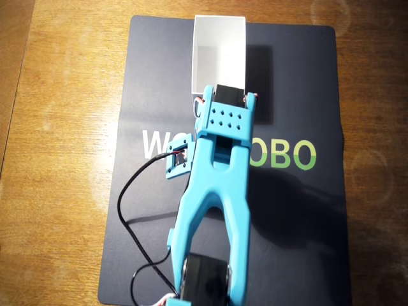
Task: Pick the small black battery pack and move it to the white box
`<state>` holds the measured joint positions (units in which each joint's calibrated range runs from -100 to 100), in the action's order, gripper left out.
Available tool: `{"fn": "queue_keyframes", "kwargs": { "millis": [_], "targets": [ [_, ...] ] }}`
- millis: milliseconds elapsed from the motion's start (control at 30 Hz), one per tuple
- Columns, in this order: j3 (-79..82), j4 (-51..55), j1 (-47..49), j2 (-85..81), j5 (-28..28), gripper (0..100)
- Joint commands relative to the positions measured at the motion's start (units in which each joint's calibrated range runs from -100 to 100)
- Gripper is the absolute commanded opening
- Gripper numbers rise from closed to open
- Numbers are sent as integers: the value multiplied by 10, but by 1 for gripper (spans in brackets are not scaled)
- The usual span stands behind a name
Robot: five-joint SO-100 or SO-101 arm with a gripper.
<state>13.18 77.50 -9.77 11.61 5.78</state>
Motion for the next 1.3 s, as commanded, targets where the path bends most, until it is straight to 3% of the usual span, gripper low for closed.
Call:
{"fn": "queue_keyframes", "kwargs": {
  "millis": [0, 300, 667, 800, 1100, 1267],
  "targets": [
    [-13, 8, 4, -44, 2, 8],
    [-14, 9, 7, -69, 3, 8],
    [-21, 1, 98, -195, 41, 8],
    [-91, -1, 117, -196, 57, 8],
    [-130, -211, 110, -195, 142, 8],
    [-130, -295, 110, -178, 232, 8]
  ]
}}
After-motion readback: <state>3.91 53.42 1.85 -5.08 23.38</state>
